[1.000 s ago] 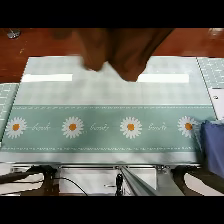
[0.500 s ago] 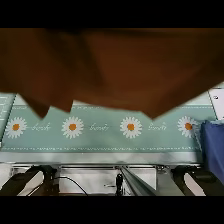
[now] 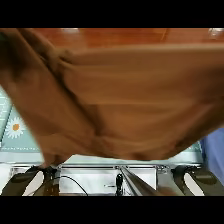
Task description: Fold the shirts.
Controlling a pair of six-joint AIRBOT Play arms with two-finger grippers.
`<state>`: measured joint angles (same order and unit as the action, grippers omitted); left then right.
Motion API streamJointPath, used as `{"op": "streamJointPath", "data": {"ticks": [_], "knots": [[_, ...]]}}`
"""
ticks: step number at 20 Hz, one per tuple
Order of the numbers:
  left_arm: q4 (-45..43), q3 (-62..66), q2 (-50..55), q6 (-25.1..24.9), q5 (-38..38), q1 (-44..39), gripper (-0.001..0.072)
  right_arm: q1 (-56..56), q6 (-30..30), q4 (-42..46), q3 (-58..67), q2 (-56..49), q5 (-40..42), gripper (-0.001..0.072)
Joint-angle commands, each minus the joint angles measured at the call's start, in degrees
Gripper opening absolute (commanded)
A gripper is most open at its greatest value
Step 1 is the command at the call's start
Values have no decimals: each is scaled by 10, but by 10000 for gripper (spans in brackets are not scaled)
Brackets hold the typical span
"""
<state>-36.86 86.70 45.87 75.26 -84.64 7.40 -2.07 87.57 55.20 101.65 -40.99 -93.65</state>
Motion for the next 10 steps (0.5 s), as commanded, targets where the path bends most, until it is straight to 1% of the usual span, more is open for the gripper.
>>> {"op": "streamJointPath", "data": {"ticks": [1,3,5,7,8,10], "knots": [[2,-193,1,-26,129,-53,36,0,-8,39,-144,0,43,20],[2,-267,32,-32,236,-132,35,0,3,91,-210,-21,87,20],[-1,-293,88,-60,324,-217,35,0,19,131,-224,-70,126,20],[-13,-283,167,-60,429,-271,35,-9,20,125,-224,-131,170,20],[-13,-269,209,-60,465,-282,35,-18,21,113,-224,-167,183,21],[-12,-222,290,-60,474,-284,35,-36,29,89,-224,-237,203,21]]}}
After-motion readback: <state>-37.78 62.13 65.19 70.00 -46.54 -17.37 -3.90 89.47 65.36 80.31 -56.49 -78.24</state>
